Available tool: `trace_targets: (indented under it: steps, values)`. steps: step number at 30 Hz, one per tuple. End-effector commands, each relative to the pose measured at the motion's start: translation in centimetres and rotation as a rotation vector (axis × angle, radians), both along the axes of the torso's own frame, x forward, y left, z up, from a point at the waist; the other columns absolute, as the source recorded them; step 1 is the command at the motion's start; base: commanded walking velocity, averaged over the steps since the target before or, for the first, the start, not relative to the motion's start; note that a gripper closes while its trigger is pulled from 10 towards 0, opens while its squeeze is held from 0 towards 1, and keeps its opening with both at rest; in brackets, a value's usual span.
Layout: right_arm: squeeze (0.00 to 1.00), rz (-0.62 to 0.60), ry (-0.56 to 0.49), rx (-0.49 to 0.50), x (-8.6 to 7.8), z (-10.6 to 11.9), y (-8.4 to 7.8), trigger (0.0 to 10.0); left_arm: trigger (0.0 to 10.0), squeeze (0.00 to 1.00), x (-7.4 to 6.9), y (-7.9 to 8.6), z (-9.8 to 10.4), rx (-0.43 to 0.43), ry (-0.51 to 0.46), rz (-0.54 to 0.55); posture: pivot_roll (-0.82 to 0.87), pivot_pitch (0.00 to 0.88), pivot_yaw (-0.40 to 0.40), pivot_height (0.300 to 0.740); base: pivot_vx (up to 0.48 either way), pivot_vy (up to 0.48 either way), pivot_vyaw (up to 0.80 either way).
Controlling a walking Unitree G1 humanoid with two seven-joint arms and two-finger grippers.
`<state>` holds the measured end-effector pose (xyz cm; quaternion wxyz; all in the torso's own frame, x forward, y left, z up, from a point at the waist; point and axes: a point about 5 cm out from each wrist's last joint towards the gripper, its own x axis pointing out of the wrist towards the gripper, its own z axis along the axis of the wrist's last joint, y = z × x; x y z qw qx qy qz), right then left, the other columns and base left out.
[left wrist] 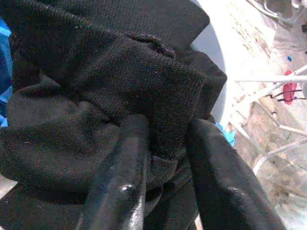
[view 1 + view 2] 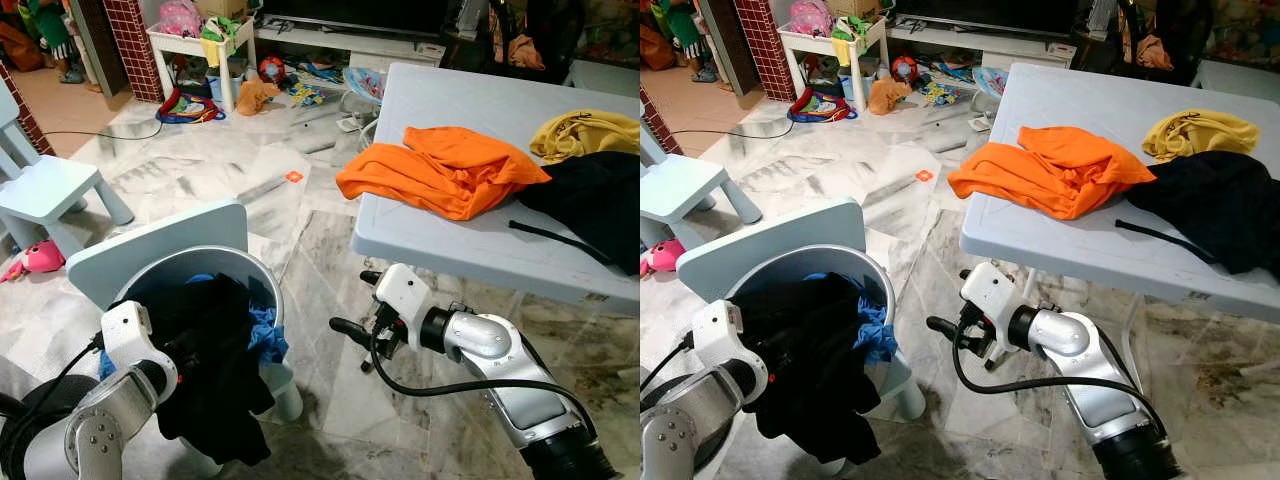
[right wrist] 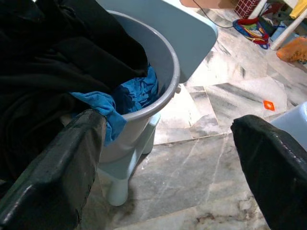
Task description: Hang hanger
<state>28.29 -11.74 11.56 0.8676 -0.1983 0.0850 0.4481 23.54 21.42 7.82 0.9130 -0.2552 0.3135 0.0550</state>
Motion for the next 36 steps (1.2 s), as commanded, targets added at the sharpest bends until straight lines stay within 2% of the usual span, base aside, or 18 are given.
trace_targets:
  steps: [1,11,15,16,17,19,21,23,24,25,28,29,32,36]
  values:
    - [0.00,0.013,0.008,-0.016,-0.1,-0.2,-0.1,10.0,0.0,0.00,0.0,0.4,-0.5,-0.009,0.029,-0.002,-0.08,0.060,-0.023,0.740,0.000,0.000,0.00]
    - [0.00,0.009,0.010,-0.025,-0.1,-0.5,-0.2,10.0,0.0,0.00,-0.2,1.4,-1.9,0.011,0.084,-0.005,-0.08,0.058,-0.023,0.740,0.000,0.000,0.00]
    - [0.00,0.004,0.009,-0.027,-0.1,-0.6,-0.3,10.0,0.0,0.00,-0.4,2.5,-2.3,0.099,0.091,-0.001,-0.08,0.058,-0.018,0.740,0.000,0.000,0.00]
    - [0.00,0.004,0.009,-0.027,-0.1,-0.6,-0.3,10.0,0.0,0.00,-0.4,2.5,-2.3,0.099,0.091,-0.001,-0.08,0.058,-0.018,0.740,0.000,0.000,0.00]
    - [0.00,0.003,0.009,-0.027,-0.1,-0.6,-0.3,10.0,0.0,0.00,-0.3,3.1,-2.4,0.165,0.084,0.011,-0.08,0.058,-0.018,0.740,0.000,0.000,0.00]
    - [0.00,0.002,0.009,-0.028,-0.1,-0.7,-0.3,10.0,0.0,0.00,-0.2,3.5,-2.3,0.196,0.076,0.012,-0.08,0.058,-0.018,0.740,0.000,0.000,0.00]
    - [0.00,0.002,0.007,-0.029,-0.1,-0.7,-0.3,10.0,0.0,0.00,0.0,3.8,-2.1,0.266,0.055,0.008,-0.08,0.060,-0.018,0.740,0.000,0.000,0.00]
    - [0.00,0.000,0.005,-0.029,-0.1,-0.7,-0.3,10.0,0.0,0.00,0.2,3.9,-2.0,0.280,0.033,0.027,-0.09,0.060,-0.020,0.740,0.000,0.000,0.00]
    - [0.00,-0.002,0.003,-0.029,-0.1,-0.7,-0.4,10.0,0.0,0.00,0.4,4.0,-1.6,0.355,0.001,0.021,-0.09,0.059,-0.020,0.740,0.000,0.000,0.00]
    - [0.00,-0.003,0.002,-0.030,0.0,-0.6,-0.4,10.0,0.0,0.00,0.7,3.9,-1.3,0.391,-0.040,0.040,-0.09,0.059,-0.021,0.740,0.000,0.000,0.00]
    - [0.00,-0.006,0.000,-0.029,0.0,-0.6,-0.4,10.0,0.0,0.00,1.1,3.2,-0.7,0.461,-0.135,0.043,-0.09,0.059,-0.023,0.740,0.000,0.000,0.00]
    - [0.00,-0.006,-0.001,-0.030,0.0,-0.6,-0.4,10.0,0.0,0.00,1.1,2.3,-0.3,0.483,-0.193,0.023,-0.09,0.059,-0.023,0.740,0.000,0.000,0.00]
    - [0.00,-0.007,-0.001,-0.030,0.0,-0.6,-0.4,10.0,0.0,0.00,0.9,1.5,-0.2,0.492,-0.248,0.012,-0.09,0.058,-0.029,0.740,0.000,0.000,0.00]
    - [0.00,-0.005,-0.005,-0.033,0.2,-0.6,-0.4,10.0,0.0,0.00,0.1,0.1,-0.3,0.644,-0.394,-0.062,-0.09,0.055,-0.036,0.740,0.000,0.000,0.00]
